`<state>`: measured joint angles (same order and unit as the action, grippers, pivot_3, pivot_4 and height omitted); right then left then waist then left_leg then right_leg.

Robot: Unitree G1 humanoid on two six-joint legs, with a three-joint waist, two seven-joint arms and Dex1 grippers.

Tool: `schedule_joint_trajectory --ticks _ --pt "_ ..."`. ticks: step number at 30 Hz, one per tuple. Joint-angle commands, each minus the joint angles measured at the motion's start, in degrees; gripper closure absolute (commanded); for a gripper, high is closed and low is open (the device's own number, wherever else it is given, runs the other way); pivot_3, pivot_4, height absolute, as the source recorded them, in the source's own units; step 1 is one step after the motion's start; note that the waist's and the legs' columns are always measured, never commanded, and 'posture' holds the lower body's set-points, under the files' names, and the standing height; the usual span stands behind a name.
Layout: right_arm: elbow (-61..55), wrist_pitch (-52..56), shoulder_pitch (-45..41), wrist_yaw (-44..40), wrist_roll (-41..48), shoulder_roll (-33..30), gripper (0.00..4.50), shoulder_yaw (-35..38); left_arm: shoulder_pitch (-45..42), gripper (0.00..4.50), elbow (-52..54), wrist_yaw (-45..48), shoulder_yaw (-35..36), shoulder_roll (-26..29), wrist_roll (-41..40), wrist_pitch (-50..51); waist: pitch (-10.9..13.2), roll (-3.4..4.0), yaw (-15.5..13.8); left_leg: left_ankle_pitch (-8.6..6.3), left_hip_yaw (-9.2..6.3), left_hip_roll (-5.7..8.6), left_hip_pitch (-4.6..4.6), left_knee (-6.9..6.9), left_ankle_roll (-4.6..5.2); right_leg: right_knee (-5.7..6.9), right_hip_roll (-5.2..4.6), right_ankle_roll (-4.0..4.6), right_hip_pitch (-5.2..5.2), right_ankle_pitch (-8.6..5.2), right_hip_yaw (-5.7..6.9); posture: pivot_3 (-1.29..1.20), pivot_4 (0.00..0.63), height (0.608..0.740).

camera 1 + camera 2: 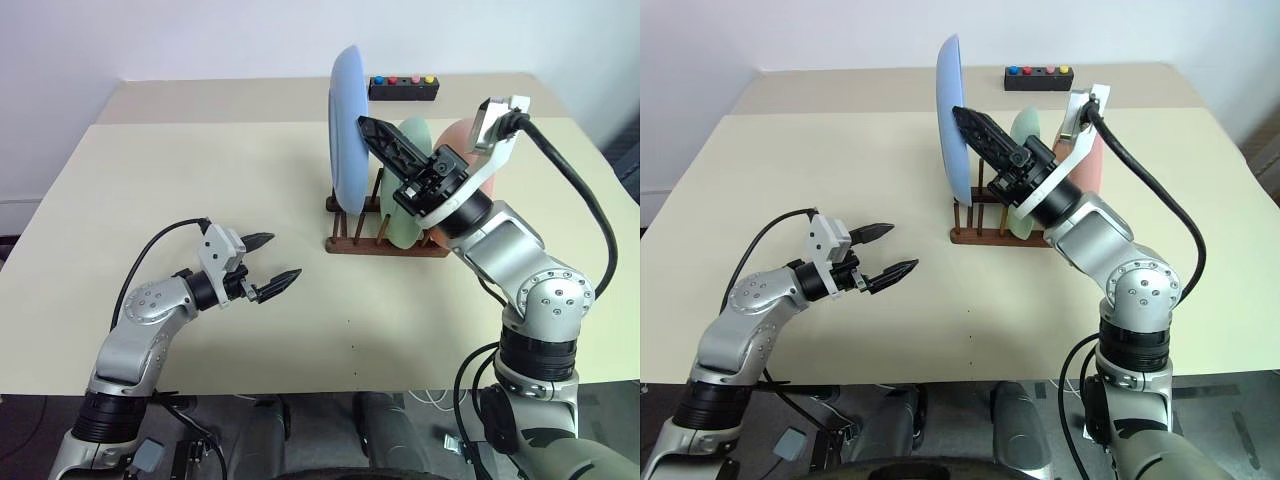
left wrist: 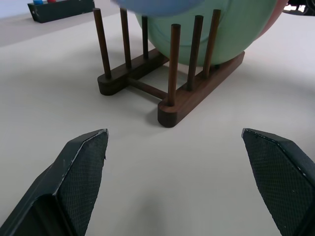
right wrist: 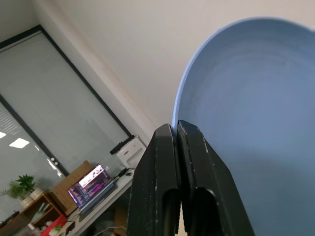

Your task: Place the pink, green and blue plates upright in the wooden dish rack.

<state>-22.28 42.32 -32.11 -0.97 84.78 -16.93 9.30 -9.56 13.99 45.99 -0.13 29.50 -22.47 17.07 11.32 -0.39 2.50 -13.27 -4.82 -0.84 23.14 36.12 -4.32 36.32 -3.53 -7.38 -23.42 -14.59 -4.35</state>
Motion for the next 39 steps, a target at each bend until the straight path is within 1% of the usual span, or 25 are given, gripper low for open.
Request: schedule_joint_trajectory --ticks 1,13,18,21,24,25,26,28,29,39 --pt "-0.1 -0.2 -0.2 1.2 2.2 0.2 4.48 0.5 0.0 0.00 1.8 -0.1 1.3 0.6 -0.5 -0.3 0.0 0.00 0.0 0.00 0.00 0.00 0.01 0.00 0.00 0.00 0.00 0.00 0.00 0.00 0.00 0.00 0.150 0.730" --pt "2.7 -1.1 0.1 6.7 5.9 1.2 4.48 1.4 0.0 0.00 2.1 -0.1 0.9 0.4 -0.5 -0.1 0.0 0.00 0.0 0.00 0.00 0.00 0.04 0.00 0.00 -0.01 0.00 0.08 -0.04 -0.04 0.00 0.00 0.150 0.730" --pt "2.9 -0.9 0.3 7.5 6.4 1.0 4.48 1.3 -0.1 0.00 2.1 -0.2 0.8 0.4 -0.5 -0.2 0.0 0.00 0.0 0.00 0.00 0.00 0.05 -0.01 0.00 -0.01 0.00 0.07 -0.05 -0.04 0.00 0.00 0.150 0.730" --pt "2.8 -0.9 0.4 7.6 6.5 1.0 3.63 1.3 -0.1 0.00 2.2 -0.2 0.8 0.4 -0.5 -0.1 0.0 0.00 0.0 0.00 0.00 0.00 0.06 -0.01 0.00 -0.02 0.00 0.08 -0.05 -0.05 0.00 0.00 0.150 0.730" --pt "2.9 -1.0 0.4 7.8 6.5 0.9 2.15 1.3 0.0 0.00 2.3 -0.3 0.7 0.3 -0.5 -0.1 0.0 0.00 0.0 0.00 0.00 0.00 0.06 -0.01 0.00 -0.02 0.00 0.09 -0.05 -0.05 -0.01 0.00 0.150 0.730" --pt "2.9 -1.0 0.3 7.9 6.4 0.9 1.51 1.2 0.0 0.00 2.3 -0.3 0.7 0.3 -0.5 -0.1 0.0 0.00 0.0 0.00 0.00 0.00 0.06 -0.01 0.00 -0.02 0.00 0.09 -0.05 -0.05 0.00 0.00 0.150 0.730" --pt "3.0 -1.0 0.3 7.9 6.3 0.9 1.15 1.2 0.0 0.00 2.3 -0.3 0.7 0.3 -0.5 -0.1 0.0 0.00 0.0 0.00 0.00 0.00 0.06 -0.01 0.00 -0.02 0.00 0.09 -0.05 -0.05 0.00 0.00 0.150 0.730" --pt "3.0 -1.0 0.3 8.0 6.2 0.8 0.12 1.2 0.0 0.00 2.3 -0.3 0.7 0.3 -0.6 -0.1 0.0 0.00 0.0 0.00 0.00 0.00 0.06 -0.01 0.00 -0.02 0.00 0.10 -0.05 -0.06 0.00 0.00 0.150 0.730" --pt "3.0 -1.0 0.3 8.0 6.1 0.8 0.05 1.2 0.1 0.00 2.3 -0.3 0.7 0.3 -0.6 -0.1 0.0 0.00 0.0 0.00 0.00 0.00 0.06 -0.01 0.00 -0.02 0.00 0.10 -0.05 -0.06 0.00 0.00 0.150 0.730" --pt "3.2 -1.4 -1.6 4.6 0.8 -1.6 0.05 1.6 0.0 0.00 2.3 -0.2 0.7 0.3 -0.7 -0.1 0.0 0.00 0.0 0.00 0.00 0.00 0.08 -0.01 0.00 -0.05 0.00 0.11 -0.06 -0.06 -0.01 0.00 0.150 0.730"
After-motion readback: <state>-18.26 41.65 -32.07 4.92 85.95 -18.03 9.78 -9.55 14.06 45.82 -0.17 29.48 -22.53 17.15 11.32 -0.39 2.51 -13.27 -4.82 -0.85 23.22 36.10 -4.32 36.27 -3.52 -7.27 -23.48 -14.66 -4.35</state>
